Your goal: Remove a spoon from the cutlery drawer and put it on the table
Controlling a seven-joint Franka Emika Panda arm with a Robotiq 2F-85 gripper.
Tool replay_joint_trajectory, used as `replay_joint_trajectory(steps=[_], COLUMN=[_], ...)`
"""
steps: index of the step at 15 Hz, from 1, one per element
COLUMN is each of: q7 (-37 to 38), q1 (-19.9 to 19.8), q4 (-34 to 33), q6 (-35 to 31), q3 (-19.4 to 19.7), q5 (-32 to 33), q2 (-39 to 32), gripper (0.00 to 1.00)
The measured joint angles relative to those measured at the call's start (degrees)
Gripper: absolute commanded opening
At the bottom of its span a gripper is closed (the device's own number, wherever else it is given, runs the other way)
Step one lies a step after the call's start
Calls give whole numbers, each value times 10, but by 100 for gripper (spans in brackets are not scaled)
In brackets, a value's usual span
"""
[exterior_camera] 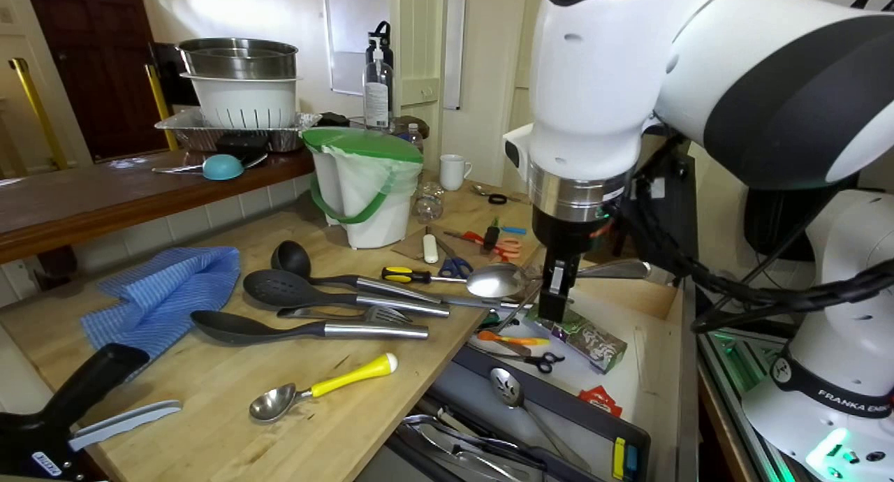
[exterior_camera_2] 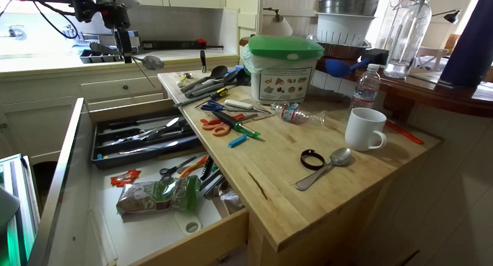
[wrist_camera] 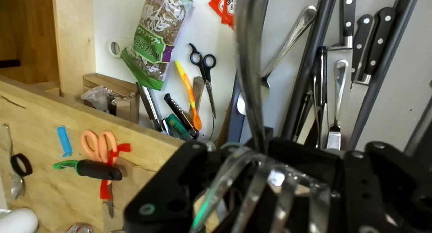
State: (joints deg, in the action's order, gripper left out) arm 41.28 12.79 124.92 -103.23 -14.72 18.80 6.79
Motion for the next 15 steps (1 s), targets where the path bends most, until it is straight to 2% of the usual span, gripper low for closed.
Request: replay_joint_trajectory(steps=[10,15], q7=[1,2], q1=[-3,-16], q4=[-5,-44], q6=[-1,-6], q3=[1,12], q5=[0,-2], q2=[-4,4], gripper=[0,0])
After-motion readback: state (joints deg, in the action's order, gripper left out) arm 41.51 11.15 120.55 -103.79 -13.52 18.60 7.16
